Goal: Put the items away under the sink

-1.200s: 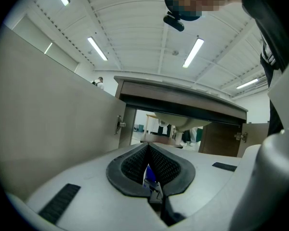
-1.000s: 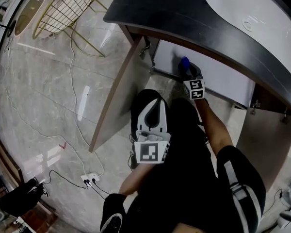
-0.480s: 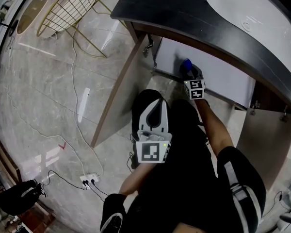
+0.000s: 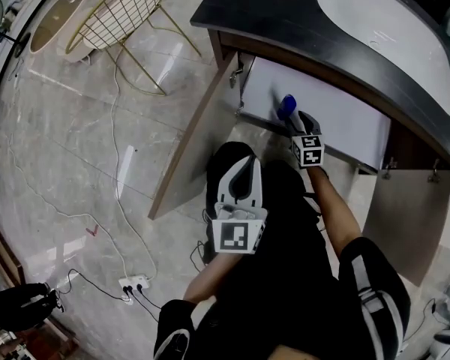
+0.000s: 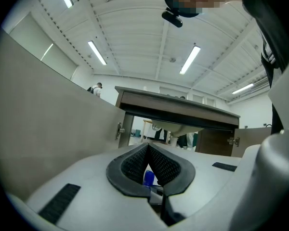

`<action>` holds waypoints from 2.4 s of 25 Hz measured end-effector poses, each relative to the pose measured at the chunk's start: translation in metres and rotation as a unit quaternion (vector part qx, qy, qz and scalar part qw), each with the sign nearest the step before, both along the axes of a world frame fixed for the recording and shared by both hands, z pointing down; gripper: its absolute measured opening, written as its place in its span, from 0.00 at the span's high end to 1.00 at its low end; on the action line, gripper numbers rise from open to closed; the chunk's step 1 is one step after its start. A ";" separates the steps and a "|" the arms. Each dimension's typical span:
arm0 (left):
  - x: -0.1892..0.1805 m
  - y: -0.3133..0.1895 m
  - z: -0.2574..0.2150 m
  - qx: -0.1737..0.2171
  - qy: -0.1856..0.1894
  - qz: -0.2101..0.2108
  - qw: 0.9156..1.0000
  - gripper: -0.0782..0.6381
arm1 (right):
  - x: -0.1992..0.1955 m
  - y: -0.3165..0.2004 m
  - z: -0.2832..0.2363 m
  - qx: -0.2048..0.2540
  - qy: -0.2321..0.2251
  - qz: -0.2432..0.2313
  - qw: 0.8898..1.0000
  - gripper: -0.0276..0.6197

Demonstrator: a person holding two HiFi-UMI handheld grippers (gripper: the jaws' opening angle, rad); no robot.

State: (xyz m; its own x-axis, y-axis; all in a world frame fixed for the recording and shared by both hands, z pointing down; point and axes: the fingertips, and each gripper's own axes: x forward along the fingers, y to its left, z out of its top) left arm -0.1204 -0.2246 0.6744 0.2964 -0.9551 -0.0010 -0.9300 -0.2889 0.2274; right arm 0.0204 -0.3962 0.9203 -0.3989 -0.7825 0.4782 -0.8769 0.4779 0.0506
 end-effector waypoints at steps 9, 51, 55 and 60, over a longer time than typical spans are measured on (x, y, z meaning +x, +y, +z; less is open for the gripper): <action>0.007 -0.008 -0.007 -0.016 -0.002 0.036 0.999 0.87 | 0.011 0.054 -0.006 -0.096 -0.017 0.020 0.995 0.92; 0.100 0.225 -0.490 -0.068 -0.081 0.033 0.994 0.87 | 0.075 0.358 -0.604 -0.124 -0.127 0.000 0.984 0.94; 0.096 0.241 -0.514 -0.066 -0.072 0.051 0.994 0.87 | 0.072 0.374 -0.674 -0.054 -0.148 0.001 0.988 0.94; 0.087 0.260 -0.540 -0.043 -0.081 0.077 0.993 0.87 | 0.064 0.407 -0.743 0.027 -0.157 0.008 0.987 0.94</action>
